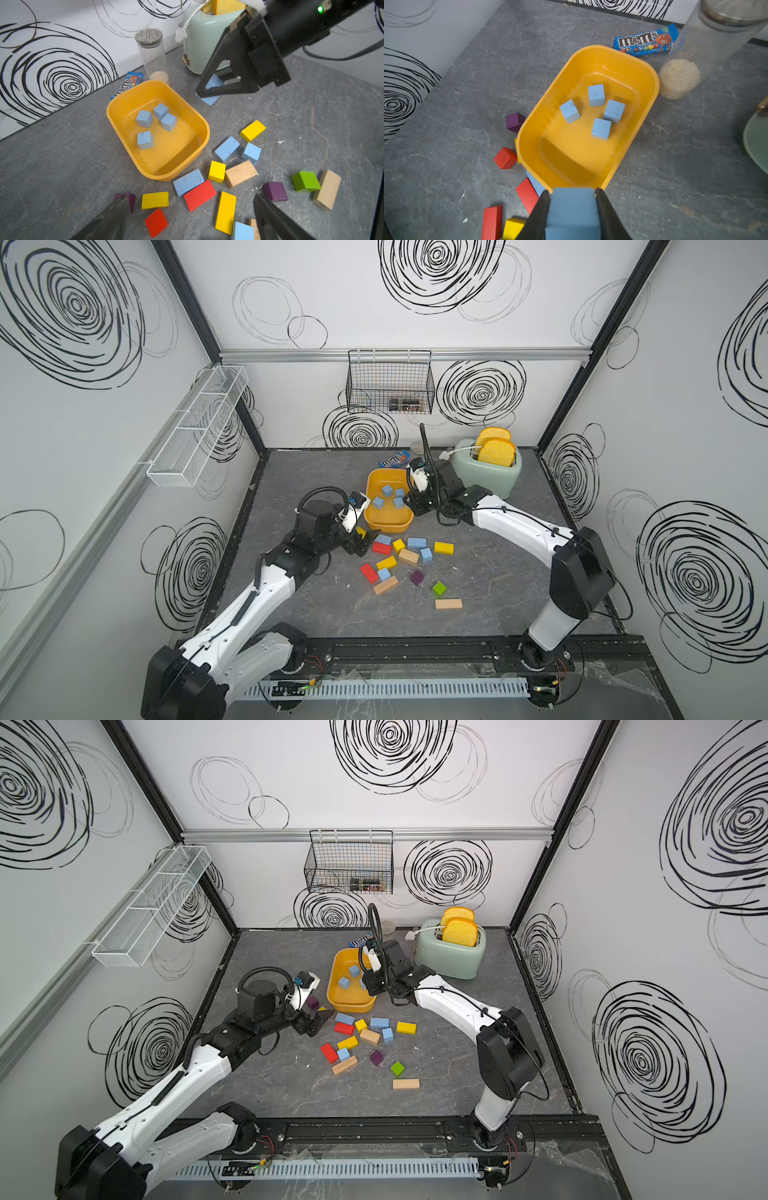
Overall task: Pick out the blue building blocks
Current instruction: Place the building block in the storage box.
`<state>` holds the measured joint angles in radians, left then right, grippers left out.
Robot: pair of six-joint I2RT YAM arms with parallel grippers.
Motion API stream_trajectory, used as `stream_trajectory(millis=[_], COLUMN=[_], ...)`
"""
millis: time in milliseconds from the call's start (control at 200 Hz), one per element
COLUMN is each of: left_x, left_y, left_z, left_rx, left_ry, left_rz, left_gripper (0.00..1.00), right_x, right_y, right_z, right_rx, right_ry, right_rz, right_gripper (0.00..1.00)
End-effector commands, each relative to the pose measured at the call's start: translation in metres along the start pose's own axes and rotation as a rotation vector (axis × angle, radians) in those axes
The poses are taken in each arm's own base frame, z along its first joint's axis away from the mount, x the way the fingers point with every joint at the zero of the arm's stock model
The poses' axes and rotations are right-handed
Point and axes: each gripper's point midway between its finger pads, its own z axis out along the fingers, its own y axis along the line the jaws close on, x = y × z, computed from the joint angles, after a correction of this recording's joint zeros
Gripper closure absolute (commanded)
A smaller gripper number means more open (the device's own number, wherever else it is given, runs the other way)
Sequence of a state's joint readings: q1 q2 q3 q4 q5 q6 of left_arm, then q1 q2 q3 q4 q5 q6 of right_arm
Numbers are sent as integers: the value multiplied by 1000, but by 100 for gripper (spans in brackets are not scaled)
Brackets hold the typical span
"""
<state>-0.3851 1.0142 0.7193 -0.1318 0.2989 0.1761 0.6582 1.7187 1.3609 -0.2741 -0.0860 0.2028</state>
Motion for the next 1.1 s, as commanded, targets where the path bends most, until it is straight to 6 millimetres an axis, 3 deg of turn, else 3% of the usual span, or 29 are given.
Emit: stream_trajectory(millis=[0, 325, 700, 1096], left_x=[-29, -23, -11, 3], left_y=[9, 22, 32, 34], left_z=[-1, 15, 25, 31], left_rx=[-23, -50, -65, -70], left_ry=[-92, -69, -53, -24], left_rz=[30, -5, -45, -68], left_gripper=[4, 4, 4, 4], right_x=[-34, -60, -53, -55], right_y=[-4, -33, -53, -60], right_z=[2, 29, 66, 111], right_rx=[-11, 8, 50, 51], right_ry=[-76, -116, -94, -71], right_rz=[-17, 31, 39, 43], right_gripper=[100, 100, 100, 100])
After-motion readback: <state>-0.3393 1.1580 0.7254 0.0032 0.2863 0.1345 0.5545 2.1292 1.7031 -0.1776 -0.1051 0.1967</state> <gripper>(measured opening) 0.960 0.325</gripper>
